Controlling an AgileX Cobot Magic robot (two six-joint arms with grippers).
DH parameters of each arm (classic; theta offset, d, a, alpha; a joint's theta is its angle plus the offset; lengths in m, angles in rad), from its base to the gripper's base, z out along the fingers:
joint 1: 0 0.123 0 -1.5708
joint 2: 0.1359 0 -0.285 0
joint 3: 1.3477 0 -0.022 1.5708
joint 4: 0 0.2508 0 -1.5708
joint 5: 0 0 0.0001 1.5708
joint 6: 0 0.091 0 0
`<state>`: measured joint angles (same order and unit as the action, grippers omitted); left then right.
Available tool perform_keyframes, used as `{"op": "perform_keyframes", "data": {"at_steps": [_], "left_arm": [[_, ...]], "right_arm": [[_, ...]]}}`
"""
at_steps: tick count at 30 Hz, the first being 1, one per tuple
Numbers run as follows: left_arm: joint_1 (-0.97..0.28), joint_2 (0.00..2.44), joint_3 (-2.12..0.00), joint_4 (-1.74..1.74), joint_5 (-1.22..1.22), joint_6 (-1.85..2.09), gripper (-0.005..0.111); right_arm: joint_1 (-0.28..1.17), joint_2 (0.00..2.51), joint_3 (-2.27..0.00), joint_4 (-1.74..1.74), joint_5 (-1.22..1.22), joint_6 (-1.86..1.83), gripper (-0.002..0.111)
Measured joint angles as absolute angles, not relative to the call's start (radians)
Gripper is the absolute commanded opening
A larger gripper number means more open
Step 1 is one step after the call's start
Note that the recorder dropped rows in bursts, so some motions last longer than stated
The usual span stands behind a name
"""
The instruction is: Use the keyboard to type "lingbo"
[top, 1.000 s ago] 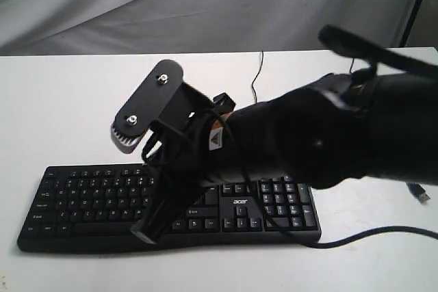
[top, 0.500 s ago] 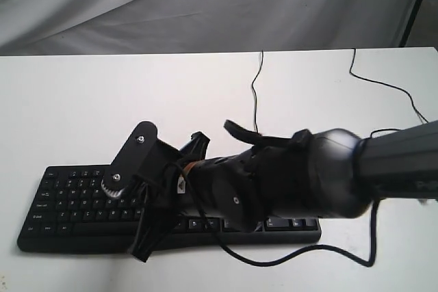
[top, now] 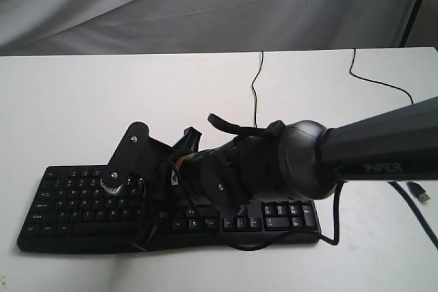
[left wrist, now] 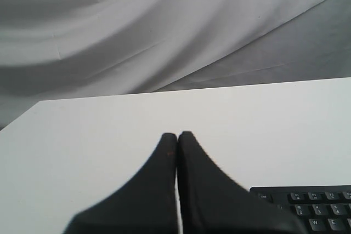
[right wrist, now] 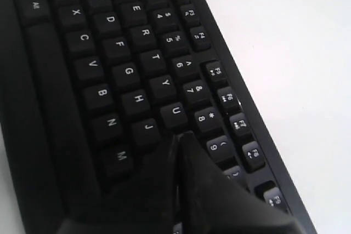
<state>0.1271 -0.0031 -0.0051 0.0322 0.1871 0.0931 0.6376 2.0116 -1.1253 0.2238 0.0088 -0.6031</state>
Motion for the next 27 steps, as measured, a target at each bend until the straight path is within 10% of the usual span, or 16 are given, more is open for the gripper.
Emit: {"op": "perform_keyframes", "data": {"at_steps": [27], "left_arm": [[0.127, -0.003, -0.005, 0.032, 0.187, 0.093, 0.001]], "right_arm": [[0.624, 2.044, -1.1, 0.186, 0.0, -0.603, 0.0]]}}
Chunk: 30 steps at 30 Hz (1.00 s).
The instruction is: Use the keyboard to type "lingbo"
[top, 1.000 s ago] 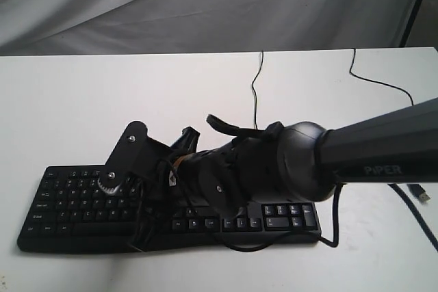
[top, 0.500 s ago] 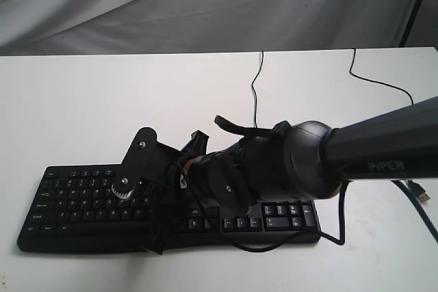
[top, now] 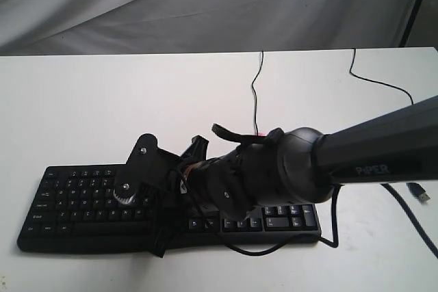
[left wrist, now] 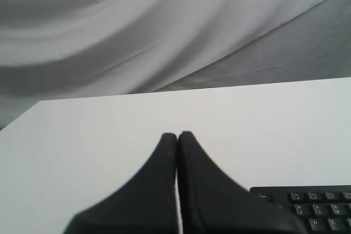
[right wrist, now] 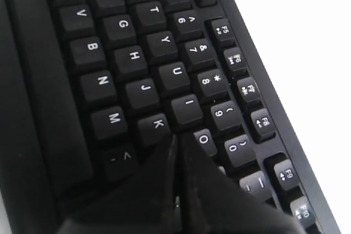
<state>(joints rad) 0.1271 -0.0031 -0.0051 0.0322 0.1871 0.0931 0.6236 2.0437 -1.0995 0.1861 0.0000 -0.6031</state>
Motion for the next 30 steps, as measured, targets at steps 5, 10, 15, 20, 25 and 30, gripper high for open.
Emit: {"op": "perform_keyframes", "data": {"at_steps": [5, 10, 15, 20, 25, 30], "left_arm": [[0.127, -0.003, -0.005, 0.032, 0.187, 0.093, 0.001], [0.127, -0.003, -0.005, 0.032, 0.187, 0.093, 0.001], [0.127, -0.003, -0.005, 0.032, 0.187, 0.093, 0.001], [0.127, -0.003, -0.005, 0.032, 0.187, 0.093, 0.001], [0.127, -0.003, -0.005, 0.032, 0.187, 0.093, 0.001], [0.127, -0.003, -0.005, 0.032, 0.187, 0.093, 0.001]], "right_arm": [[0.624, 2.044, -1.1, 0.186, -0.005, -0.603, 0.0], [0.624, 2.045, -1.1, 0.186, -0.005, -0.603, 0.0], [0.624, 2.05, -1.1, 0.186, -0.005, -0.603, 0.0], [0.624, 2.05, -1.1, 0.186, -0.005, -0.603, 0.0], [0.624, 2.05, -1.1, 0.186, -0.005, -0.603, 0.0], [0.624, 2.033, -1.1, 0.186, 0.0, -0.603, 0.0]]}}
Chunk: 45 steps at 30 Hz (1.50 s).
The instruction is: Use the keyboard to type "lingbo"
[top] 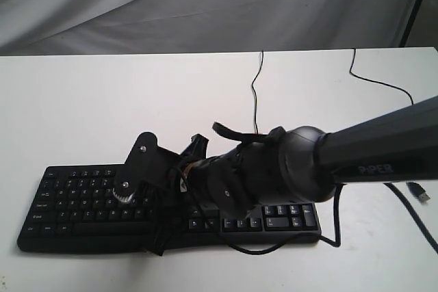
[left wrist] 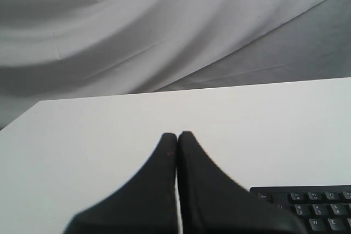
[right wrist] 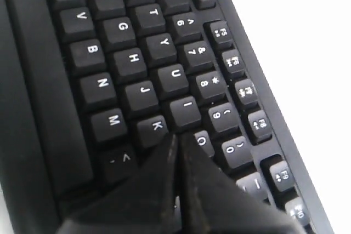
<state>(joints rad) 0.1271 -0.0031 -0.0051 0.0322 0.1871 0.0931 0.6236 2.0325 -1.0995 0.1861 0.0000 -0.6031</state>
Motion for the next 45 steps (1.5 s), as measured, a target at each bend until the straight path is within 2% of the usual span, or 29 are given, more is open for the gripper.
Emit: {"op": "perform_keyframes", "data": {"at_steps": [11, 18, 45], "left_arm": [[0.127, -0.003, -0.005, 0.032, 0.187, 0.093, 0.001], [0.127, -0.003, -0.005, 0.032, 0.187, 0.093, 0.001], [0.127, -0.003, -0.005, 0.032, 0.187, 0.093, 0.001]], "right_arm": [[0.627, 2.005, -1.18, 0.18, 0.051, -0.603, 0.0], [0.627, 2.081, -1.259, 0.172, 0.073, -0.603, 0.0], [0.627, 2.133, -1.26, 0.168, 0.075, -0.603, 0.0]]}}
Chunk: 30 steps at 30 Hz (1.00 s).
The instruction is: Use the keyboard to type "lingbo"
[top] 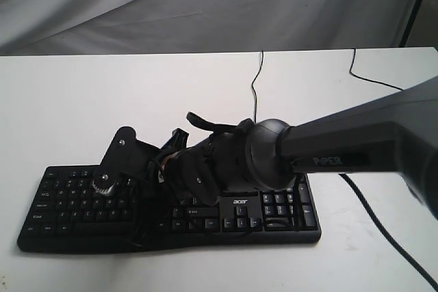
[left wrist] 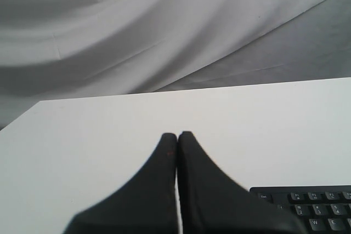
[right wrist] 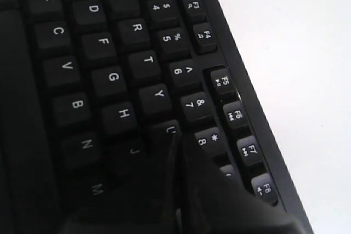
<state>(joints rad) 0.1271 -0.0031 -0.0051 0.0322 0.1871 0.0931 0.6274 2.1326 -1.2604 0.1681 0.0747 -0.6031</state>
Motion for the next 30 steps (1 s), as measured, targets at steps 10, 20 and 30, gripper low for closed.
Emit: {"op": "perform_keyframes", "data": {"at_steps": [10, 20, 30], "left_arm": [[0.127, -0.003, -0.005, 0.032, 0.187, 0.093, 0.001], [0.127, -0.003, -0.005, 0.032, 0.187, 0.093, 0.001], [0.127, -0.003, -0.005, 0.032, 0.187, 0.093, 0.001]], "right_arm": [[0.627, 2.117, -1.262, 0.166, 0.075, -0.603, 0.0], [0.653, 2.064, -1.262, 0.166, 0.124, -0.603, 0.0], [0.7, 2.064, -1.262, 0.166, 0.133, -0.603, 0.0]]}}
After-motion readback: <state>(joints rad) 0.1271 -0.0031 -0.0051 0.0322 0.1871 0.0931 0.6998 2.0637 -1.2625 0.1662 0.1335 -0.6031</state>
